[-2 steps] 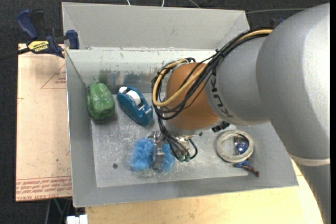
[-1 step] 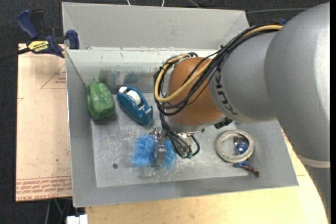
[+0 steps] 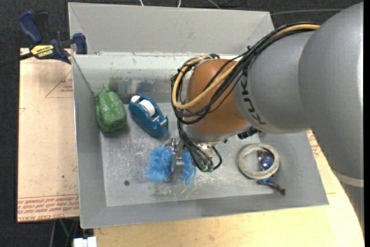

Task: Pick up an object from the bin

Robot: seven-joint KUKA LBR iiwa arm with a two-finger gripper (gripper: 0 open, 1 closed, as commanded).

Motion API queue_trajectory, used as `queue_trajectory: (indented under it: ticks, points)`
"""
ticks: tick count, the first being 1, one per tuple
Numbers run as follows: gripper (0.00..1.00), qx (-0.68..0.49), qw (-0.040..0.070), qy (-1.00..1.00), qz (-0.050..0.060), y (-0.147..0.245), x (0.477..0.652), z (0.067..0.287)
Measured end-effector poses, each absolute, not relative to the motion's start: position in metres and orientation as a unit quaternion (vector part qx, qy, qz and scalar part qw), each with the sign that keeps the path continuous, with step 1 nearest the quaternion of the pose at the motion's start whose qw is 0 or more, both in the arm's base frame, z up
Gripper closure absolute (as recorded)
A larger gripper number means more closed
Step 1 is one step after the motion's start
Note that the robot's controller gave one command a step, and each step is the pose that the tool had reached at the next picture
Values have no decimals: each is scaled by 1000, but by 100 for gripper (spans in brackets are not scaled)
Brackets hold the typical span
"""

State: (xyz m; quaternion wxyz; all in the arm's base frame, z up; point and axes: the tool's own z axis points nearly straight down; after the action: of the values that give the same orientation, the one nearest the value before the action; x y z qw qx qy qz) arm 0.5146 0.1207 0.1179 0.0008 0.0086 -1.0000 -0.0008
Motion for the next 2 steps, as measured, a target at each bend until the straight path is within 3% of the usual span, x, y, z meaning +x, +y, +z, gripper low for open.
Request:
queue_trajectory:
  ticks: [2]
  points:
    - [100, 9, -1, -1000, -2, 121, 515, 160]
